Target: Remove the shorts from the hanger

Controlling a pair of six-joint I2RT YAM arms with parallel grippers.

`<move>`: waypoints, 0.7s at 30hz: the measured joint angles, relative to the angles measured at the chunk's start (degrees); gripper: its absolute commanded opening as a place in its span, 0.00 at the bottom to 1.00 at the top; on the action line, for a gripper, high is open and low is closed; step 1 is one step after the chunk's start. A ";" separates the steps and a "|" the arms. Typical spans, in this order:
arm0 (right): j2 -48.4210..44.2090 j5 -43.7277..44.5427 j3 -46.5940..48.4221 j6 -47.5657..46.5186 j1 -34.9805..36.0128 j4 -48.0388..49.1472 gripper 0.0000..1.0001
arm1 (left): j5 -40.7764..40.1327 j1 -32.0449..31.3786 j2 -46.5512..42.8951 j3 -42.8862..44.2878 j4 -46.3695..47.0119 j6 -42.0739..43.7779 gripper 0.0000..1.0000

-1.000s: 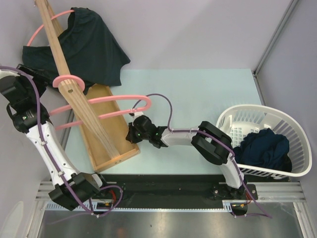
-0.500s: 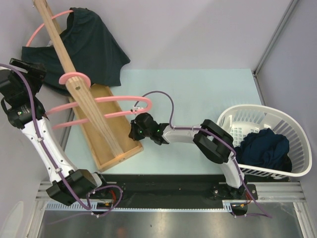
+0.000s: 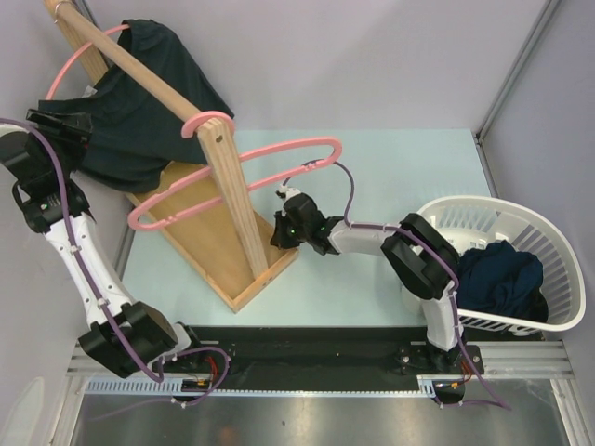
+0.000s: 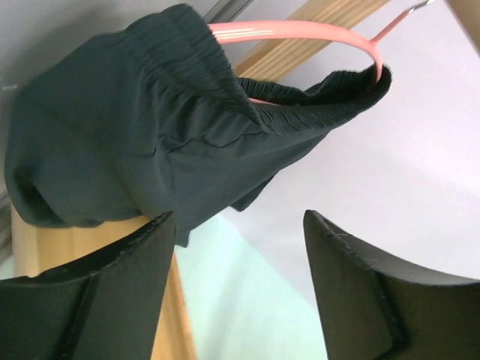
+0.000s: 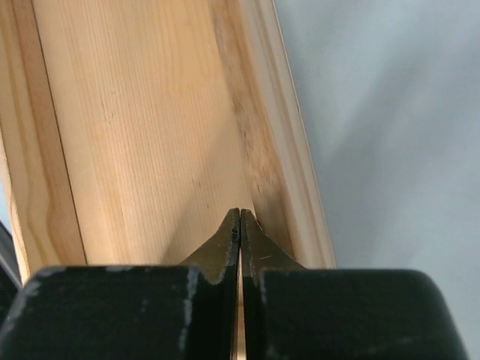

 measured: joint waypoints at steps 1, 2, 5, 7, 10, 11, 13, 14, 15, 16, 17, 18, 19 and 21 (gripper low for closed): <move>-0.42 -1.16 -0.79 -0.04 -0.66 0.00 0.00 | -0.04 -0.15 0.31 0.00 0.59 0.26 0.78; -0.85 -2.45 -1.73 0.00 -1.44 0.07 0.00 | -0.44 -0.61 0.63 0.02 1.11 1.53 0.83; -1.62 -6.05 -3.48 -0.52 -3.52 0.50 0.00 | -5.11 -3.41 1.49 0.70 0.98 6.43 0.85; -1.73 -7.93 -3.89 -0.74 -4.31 1.07 0.00 | -8.37 -6.05 2.49 2.01 0.70 9.73 0.89; -1.73 -9.90 -4.22 -1.16 -4.72 2.01 0.00 | -15.47 -10.58 3.58 3.21 1.16 14.97 0.90; -1.73 -10.32 -4.33 -1.22 -4.81 2.32 0.00 | -18.16 -11.96 3.58 2.95 1.49 16.68 0.89; -1.73 -10.99 -4.50 -1.40 -4.92 2.71 0.00 | -21.90 -13.73 3.58 2.45 2.62 19.28 0.88; -1.73 -11.41 -4.57 -1.44 -4.98 2.89 0.00 | -23.91 -14.51 3.58 2.16 3.15 20.90 0.88; -1.73 -11.63 -4.61 -1.57 -5.03 2.99 0.00 | -25.59 -15.26 3.58 2.03 3.45 22.64 0.87; -1.73 -11.93 -4.61 -1.81 -5.05 3.04 0.00 | -27.26 -15.93 3.58 2.01 3.67 24.70 0.87; -1.73 -12.07 -4.63 -2.10 -5.07 3.06 0.00 | -28.44 -16.41 3.56 2.01 3.80 27.04 0.87; -1.73 -12.22 -4.66 -2.36 -5.07 3.10 0.00 | -29.27 -16.68 3.50 2.01 4.02 28.81 0.87; -1.73 -12.39 -4.68 -2.62 -5.07 3.15 0.00 | -29.94 -16.90 3.41 1.97 4.28 30.73 0.87; -1.73 -12.68 -4.68 -2.93 -5.09 3.21 0.00 | -31.06 -17.03 2.95 1.38 5.16 35.19 0.89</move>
